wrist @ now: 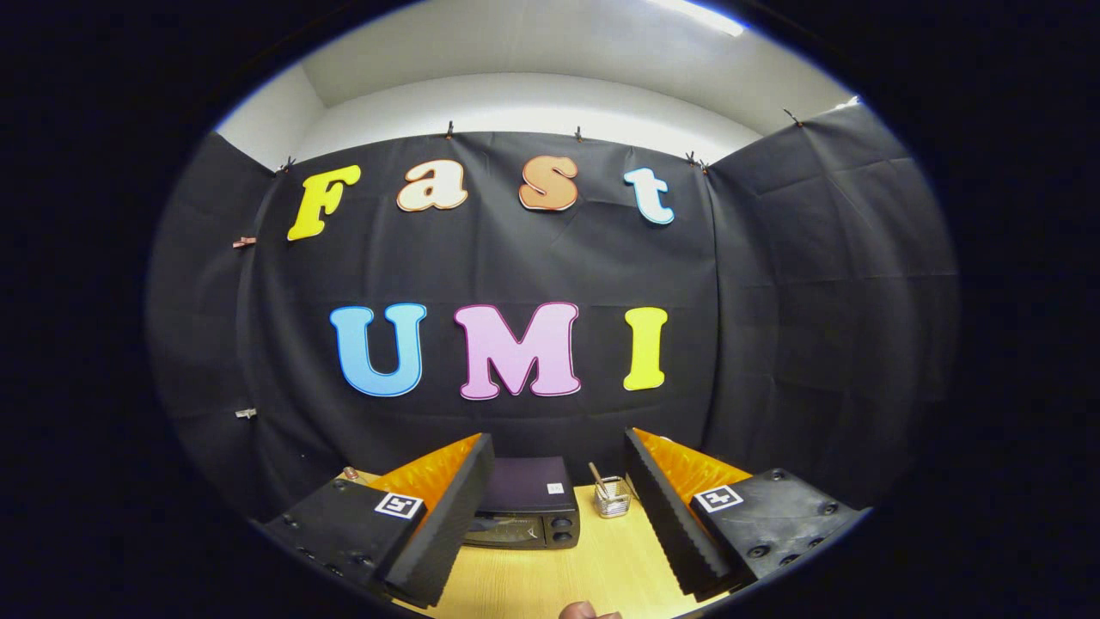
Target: Open the toaster oven, put the food inside, and close the toaster oven door.
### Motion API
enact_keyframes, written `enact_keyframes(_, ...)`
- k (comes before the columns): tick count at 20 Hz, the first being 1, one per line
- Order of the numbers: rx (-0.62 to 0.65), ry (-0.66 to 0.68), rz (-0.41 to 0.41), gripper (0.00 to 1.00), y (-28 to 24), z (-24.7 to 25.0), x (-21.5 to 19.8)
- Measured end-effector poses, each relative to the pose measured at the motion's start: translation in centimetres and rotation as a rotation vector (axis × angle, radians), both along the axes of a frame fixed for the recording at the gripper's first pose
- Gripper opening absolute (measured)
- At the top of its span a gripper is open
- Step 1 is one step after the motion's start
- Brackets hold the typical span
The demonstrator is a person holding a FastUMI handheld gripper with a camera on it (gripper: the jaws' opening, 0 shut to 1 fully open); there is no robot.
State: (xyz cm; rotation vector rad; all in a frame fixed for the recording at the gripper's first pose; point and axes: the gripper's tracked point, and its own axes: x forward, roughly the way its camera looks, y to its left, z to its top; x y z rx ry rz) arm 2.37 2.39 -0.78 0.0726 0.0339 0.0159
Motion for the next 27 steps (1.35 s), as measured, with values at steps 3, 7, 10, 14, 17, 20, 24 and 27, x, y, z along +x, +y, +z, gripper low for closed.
enact_keyframes(3,0.009,0.0,-0.012,0.98,0.9,-0.2,-0.5)
enact_keyframes(7,0.009,0.017,0.001,0.98,2.0,-0.7,-0.6)
enact_keyframes(10,0.006,0.008,0.021,0.98,2.5,-0.7,-0.5)
enact_keyframes(14,-0.004,0.018,0.05,0.98,2.7,-1.3,-0.3)
enact_keyframes(17,-0.009,0.016,0.048,0.99,2.3,-1.8,0.1)
enact_keyframes(20,-0.018,0.025,0.047,0.98,2.0,-2.5,0.2)
enact_keyframes(24,-0.031,0.01,0.042,0.99,1.8,-2.4,0.4)
enact_keyframes(27,-0.045,0.002,0.043,0.98,2.0,-2.2,0.3)
